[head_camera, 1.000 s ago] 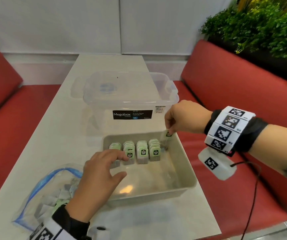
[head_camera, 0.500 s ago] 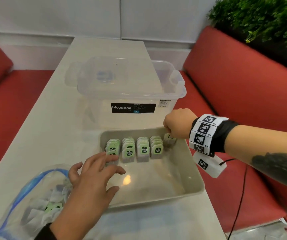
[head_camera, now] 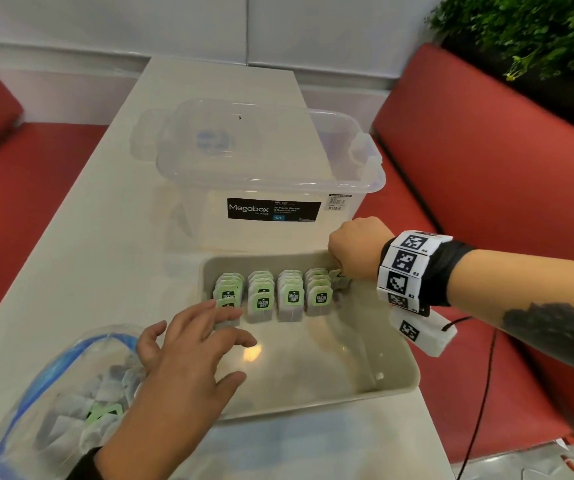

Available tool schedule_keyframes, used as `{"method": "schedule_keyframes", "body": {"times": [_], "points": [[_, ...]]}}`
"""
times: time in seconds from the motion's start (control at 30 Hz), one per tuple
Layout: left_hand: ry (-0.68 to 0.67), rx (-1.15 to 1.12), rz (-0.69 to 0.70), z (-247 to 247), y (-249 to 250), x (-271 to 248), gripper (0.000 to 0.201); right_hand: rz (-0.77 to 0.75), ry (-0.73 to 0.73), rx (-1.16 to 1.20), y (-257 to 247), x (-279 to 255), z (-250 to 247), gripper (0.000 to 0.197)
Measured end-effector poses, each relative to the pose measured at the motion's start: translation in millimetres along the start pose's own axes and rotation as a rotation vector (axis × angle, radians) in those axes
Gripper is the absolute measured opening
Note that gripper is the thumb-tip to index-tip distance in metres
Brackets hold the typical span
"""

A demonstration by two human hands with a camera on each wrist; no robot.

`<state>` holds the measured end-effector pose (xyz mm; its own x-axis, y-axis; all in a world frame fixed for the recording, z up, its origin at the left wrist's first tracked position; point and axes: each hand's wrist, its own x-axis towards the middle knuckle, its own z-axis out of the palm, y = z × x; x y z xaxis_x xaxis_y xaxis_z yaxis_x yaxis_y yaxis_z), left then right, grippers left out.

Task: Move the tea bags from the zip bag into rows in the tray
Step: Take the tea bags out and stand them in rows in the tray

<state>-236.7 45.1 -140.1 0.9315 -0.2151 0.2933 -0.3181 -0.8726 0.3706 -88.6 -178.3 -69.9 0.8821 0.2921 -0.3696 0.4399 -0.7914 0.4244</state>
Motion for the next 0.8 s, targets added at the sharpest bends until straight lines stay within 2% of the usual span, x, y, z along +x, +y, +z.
{"method": "schedule_keyframes", "body": {"times": [0.53,0.8], "points": [[0.002,0.026,0.024,7.2,-1.9,-0.9,0.075,-0.106,-0.047,-0.17,-2.8,4.1,-4.4,0.014],[0.006,0.017,0.017,6.4,-2.1,-2.7,0.073,0.016,-0.037,-0.161,4.5,5.4,-7.3,0.007]]}}
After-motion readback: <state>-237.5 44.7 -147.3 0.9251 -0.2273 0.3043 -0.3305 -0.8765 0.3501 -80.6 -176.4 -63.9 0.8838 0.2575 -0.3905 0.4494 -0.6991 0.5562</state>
